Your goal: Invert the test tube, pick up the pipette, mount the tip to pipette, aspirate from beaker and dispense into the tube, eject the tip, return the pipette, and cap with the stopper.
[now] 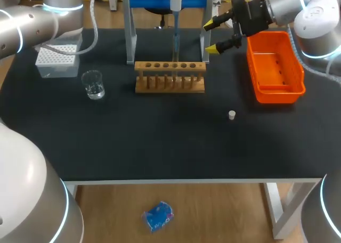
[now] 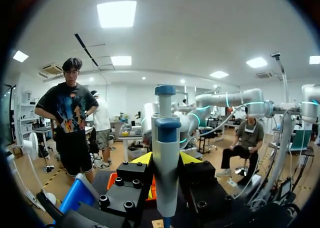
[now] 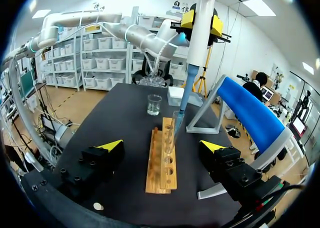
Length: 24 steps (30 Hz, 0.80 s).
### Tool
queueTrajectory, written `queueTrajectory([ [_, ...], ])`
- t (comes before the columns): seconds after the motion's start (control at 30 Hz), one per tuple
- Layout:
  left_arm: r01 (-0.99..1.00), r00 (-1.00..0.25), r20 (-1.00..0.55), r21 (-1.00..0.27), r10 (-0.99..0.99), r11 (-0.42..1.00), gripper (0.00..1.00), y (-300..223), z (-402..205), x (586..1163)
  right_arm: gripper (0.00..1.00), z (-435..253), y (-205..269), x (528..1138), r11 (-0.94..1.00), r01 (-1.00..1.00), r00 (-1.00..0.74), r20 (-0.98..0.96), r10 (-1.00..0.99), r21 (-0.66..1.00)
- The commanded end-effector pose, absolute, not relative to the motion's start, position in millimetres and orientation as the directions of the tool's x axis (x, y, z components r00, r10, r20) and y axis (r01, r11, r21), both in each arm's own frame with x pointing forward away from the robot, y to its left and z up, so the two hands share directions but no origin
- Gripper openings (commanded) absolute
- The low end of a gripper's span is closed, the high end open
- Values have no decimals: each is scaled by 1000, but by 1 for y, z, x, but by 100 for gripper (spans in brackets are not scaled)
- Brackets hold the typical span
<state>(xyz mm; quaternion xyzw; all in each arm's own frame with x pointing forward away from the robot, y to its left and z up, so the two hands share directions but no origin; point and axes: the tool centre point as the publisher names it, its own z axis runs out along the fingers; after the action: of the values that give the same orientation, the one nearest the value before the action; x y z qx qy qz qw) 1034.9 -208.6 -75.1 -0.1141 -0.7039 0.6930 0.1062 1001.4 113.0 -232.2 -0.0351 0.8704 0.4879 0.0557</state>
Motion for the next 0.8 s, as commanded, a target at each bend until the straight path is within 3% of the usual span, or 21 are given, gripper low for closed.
queueTrajectory([
  [0.03,14,-949,-7,-1000,316,22,0,-208,-71,1037,100,-233,113,1001,522,-116,-991,-132,-6,845],
  [0.8,22,-945,-9,-999,327,35,0,-210,-57,1038,100,-233,113,1001,522,-116,-991,-132,-6,845],
])
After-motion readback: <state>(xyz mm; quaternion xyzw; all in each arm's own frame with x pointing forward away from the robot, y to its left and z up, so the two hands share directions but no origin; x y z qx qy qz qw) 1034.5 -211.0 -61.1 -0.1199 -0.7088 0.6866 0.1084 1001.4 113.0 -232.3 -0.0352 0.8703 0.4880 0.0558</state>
